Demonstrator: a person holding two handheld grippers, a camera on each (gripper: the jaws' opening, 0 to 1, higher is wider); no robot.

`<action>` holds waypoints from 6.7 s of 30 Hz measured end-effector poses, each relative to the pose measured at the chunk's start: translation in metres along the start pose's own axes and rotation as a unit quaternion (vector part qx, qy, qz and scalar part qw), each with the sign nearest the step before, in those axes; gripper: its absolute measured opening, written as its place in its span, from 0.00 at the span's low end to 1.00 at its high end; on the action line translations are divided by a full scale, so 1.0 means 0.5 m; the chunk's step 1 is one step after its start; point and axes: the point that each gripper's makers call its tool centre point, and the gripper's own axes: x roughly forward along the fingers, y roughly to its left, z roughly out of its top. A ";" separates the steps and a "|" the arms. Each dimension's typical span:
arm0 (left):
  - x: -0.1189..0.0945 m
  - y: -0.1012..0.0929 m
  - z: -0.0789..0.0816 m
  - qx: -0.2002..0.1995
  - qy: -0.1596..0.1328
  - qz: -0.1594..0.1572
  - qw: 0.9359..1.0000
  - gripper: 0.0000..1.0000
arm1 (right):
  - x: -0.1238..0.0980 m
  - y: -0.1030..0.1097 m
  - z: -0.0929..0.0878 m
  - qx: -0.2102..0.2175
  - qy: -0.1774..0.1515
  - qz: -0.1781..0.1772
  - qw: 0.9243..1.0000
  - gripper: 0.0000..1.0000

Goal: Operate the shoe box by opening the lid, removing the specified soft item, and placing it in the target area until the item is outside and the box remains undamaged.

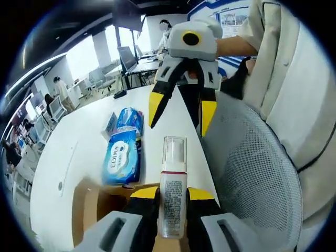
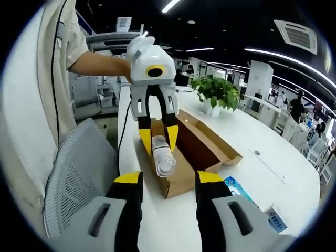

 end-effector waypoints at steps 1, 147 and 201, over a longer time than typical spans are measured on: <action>0.002 -0.002 0.005 0.002 -0.003 -0.001 1.000 0.18 | 0.001 0.002 0.001 -0.002 0.001 0.002 1.000 0.34; -0.282 0.005 -0.227 -0.323 -0.131 0.401 0.847 1.00 | 0.066 -0.461 -0.113 -0.143 0.403 0.100 0.898 0.18; -0.276 -0.033 -0.291 -0.374 -0.112 0.413 0.823 0.97 | 0.137 -0.514 -0.211 -0.133 0.460 0.108 0.871 0.20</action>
